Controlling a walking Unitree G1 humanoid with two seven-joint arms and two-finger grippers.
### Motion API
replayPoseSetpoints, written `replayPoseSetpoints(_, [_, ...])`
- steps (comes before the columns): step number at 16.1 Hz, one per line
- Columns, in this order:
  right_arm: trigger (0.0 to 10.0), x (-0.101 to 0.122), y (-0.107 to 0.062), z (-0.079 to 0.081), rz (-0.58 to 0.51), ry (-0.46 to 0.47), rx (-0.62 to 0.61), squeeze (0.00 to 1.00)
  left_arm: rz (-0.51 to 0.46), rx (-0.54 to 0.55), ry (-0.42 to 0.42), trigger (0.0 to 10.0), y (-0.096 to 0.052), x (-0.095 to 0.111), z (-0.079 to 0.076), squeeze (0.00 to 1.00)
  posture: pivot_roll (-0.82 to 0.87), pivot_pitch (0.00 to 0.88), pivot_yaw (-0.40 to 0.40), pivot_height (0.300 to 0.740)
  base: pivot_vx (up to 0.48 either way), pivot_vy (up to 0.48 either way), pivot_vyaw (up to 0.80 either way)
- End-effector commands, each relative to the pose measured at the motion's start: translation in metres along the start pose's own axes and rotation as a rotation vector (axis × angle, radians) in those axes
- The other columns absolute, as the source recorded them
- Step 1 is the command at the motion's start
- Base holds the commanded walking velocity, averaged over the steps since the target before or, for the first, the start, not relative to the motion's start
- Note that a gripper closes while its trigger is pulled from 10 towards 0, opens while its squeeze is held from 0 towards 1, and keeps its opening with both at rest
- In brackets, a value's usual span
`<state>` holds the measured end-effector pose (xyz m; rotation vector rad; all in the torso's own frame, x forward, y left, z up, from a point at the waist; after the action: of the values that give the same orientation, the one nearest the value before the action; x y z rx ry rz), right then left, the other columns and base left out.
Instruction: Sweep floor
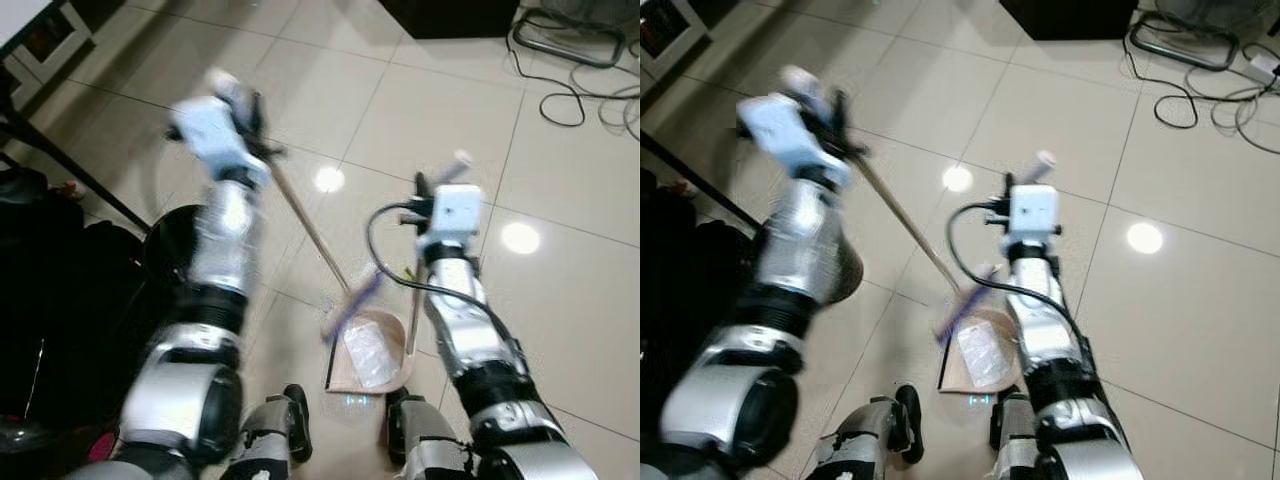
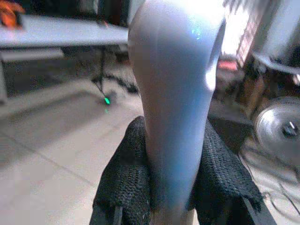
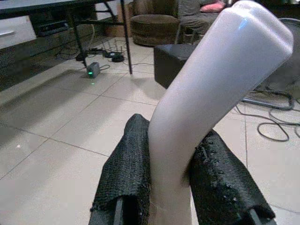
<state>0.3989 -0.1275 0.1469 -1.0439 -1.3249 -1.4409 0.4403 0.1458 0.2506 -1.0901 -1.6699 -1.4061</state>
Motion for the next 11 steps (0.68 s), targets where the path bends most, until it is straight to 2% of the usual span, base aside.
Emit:
replayPoseSetpoints(1, [10.0,-0.016,-0.01,-0.003,0.067,0.017,0.0,0.0,-0.087,-0.02,0.01,10.0,0.009,0.031,0.007,0.0,0.07,0.177,0.111,0.74,0.0,0.0,0.0])
replayPoseSetpoints(2, [10.0,-0.015,-0.012,-0.008,0.065,0.021,-0.004,0.0,-0.107,-0.036,0.018,10.0,0.011,0.04,0.011,0.0,0.07,0.165,0.109,0.74,0.0,0.0,0.0])
replayPoseSetpoints(4, [10.0,-0.014,-0.014,-0.016,0.071,0.034,-0.019,0.0,-0.111,-0.074,0.067,10.0,0.011,0.047,0.021,0.0,0.07,0.155,0.104,0.74,0.0,0.0,0.0])
replayPoseSetpoints(5, [10.0,-0.014,-0.014,-0.019,0.071,0.041,-0.027,0.0,-0.101,-0.082,0.086,10.0,0.01,0.046,0.025,0.0,0.07,0.145,0.101,0.74,0.0,0.0,0.0])
replayPoseSetpoints(6, [10.0,-0.007,-0.013,-0.022,0.057,0.049,-0.03,0.0,-0.066,-0.099,0.142,10.0,0.005,0.038,0.035,0.0,0.06,0.128,0.099,0.74,0.0,0.0,0.0])
replayPoseSetpoints(7, [10.0,-0.002,-0.012,-0.023,0.05,0.046,-0.021,0.0,-0.029,-0.112,0.17,10.0,0.0,0.029,0.039,0.0,0.05,0.112,0.088,0.74,0.0,0.0,0.0])
replayPoseSetpoints(8, [10.0,0.01,-0.01,-0.023,0.036,0.041,-0.006,0.0,0.021,-0.126,0.232,10.0,-0.011,0.014,0.047,0.0,0.03,0.098,0.078,0.74,0.0,0.0,0.0])
replayPoseSetpoints(9, [10.0,0.031,-0.011,-0.026,0.023,0.03,0.019,0.0,0.092,-0.101,0.256,10.0,-0.033,-0.005,0.06,0.0,0.01,0.078,0.06,0.74,0.0,0.0,0.0])
replayPoseSetpoints(10, [10.0,0.038,-0.012,-0.028,0.02,0.023,0.025,0.0,0.118,-0.09,0.254,10.0,-0.04,-0.011,0.064,0.0,0.01,0.066,0.054,0.74,0.0,0.0,0.0])
replayPoseSetpoints(11, [10.0,0.054,-0.013,-0.032,0.005,0.018,0.036,0.0,0.149,-0.065,0.273,10.0,-0.056,-0.018,0.074,0.0,0.0,0.052,0.048,0.74,0.0,0.0,0.0])
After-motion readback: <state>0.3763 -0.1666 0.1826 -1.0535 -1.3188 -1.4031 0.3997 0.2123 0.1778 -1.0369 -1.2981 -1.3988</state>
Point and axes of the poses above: a point about 5 cm out from each wrist's last joint towards the gripper, its own y axis pointing out of the wrist towards the gripper, its own x axis along the axis of the wrist's last joint, z = x × y, the point moved 6 cm from there along y, pointing out of the wrist towards the gripper, and after that the axes turned 6 degrees about y, right-handed, at the moved point
